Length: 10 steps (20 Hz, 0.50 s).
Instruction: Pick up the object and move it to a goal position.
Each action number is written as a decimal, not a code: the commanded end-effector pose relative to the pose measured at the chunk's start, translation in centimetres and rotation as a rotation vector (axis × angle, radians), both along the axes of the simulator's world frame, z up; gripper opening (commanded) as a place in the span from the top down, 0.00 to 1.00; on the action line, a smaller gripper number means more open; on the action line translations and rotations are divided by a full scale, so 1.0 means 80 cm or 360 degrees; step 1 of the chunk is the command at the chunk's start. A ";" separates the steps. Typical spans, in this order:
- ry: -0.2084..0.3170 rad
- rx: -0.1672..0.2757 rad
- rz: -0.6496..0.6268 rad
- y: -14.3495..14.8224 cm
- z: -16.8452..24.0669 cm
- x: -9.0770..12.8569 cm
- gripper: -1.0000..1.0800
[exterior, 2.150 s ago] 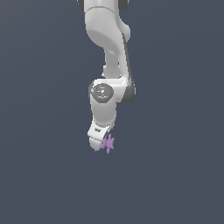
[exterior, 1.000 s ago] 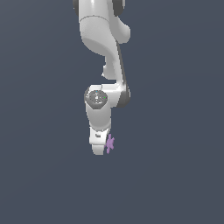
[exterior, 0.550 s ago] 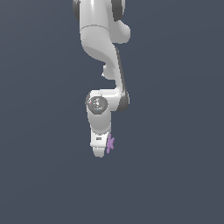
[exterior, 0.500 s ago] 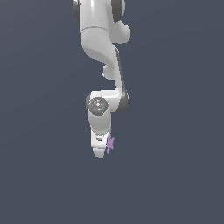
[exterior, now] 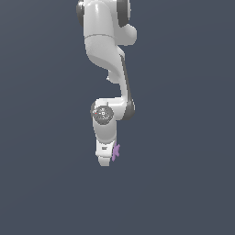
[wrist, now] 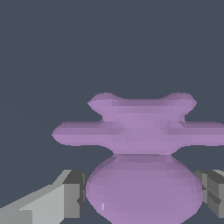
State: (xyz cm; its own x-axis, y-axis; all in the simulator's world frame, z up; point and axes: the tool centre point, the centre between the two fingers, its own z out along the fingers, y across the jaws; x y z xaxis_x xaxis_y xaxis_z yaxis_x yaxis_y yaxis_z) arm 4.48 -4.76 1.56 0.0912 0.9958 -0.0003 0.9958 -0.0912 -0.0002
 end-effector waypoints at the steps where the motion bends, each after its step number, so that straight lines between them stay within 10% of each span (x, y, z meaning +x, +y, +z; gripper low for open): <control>1: 0.0000 0.0000 0.0000 0.000 0.000 0.000 1.00; 10: 0.0000 0.0000 0.0000 0.003 0.001 -0.001 1.00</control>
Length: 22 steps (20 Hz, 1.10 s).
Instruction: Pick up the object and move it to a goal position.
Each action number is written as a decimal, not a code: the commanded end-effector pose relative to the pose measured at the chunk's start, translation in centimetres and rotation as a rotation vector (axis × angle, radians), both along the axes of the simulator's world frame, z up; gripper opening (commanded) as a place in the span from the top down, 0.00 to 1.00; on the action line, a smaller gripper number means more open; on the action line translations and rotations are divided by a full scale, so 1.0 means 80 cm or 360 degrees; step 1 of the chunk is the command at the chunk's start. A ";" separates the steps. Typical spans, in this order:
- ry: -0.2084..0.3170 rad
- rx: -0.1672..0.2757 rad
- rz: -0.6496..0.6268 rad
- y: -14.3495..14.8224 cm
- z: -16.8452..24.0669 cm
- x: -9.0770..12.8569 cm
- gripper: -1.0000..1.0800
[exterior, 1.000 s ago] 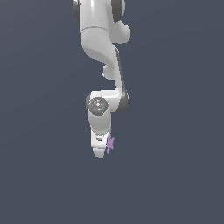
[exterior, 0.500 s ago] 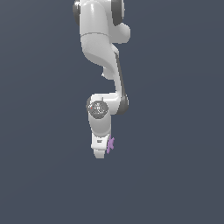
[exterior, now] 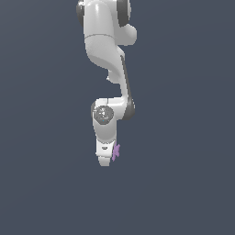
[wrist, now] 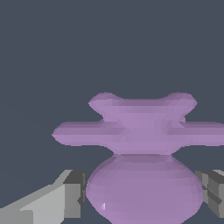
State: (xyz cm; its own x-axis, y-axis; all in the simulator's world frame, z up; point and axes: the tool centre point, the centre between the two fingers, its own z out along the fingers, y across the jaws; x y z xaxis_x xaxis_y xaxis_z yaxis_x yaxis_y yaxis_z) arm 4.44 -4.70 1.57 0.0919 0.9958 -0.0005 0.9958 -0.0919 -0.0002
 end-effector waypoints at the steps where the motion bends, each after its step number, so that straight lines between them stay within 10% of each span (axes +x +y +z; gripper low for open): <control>1: 0.0000 0.0000 0.0001 0.004 0.001 -0.002 1.00; 22: 0.0000 -0.0002 0.0001 0.212 0.067 -0.089 1.00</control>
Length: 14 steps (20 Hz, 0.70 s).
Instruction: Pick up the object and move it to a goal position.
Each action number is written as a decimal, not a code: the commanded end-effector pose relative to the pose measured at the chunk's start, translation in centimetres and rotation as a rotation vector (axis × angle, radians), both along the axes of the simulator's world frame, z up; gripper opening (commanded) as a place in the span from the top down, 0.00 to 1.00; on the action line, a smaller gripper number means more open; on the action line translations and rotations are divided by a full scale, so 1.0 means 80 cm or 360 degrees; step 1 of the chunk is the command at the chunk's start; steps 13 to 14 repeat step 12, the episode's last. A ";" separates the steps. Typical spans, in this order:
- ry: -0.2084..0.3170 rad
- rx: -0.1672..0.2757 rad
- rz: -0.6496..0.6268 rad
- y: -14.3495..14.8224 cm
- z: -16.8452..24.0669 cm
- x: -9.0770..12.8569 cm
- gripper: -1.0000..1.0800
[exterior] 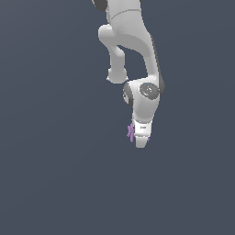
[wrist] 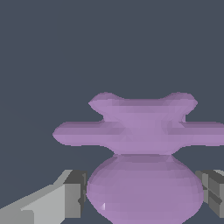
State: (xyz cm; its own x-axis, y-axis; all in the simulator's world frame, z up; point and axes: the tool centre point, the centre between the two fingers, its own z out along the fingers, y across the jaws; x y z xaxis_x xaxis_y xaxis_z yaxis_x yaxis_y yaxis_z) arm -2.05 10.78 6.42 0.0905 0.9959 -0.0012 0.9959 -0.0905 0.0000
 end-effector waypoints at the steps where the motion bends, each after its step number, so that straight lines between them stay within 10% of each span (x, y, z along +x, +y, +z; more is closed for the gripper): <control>1: 0.0000 -0.0001 -0.0001 0.030 0.009 -0.012 1.00; 14: 0.0000 0.0001 -0.0002 0.089 0.028 -0.032 1.00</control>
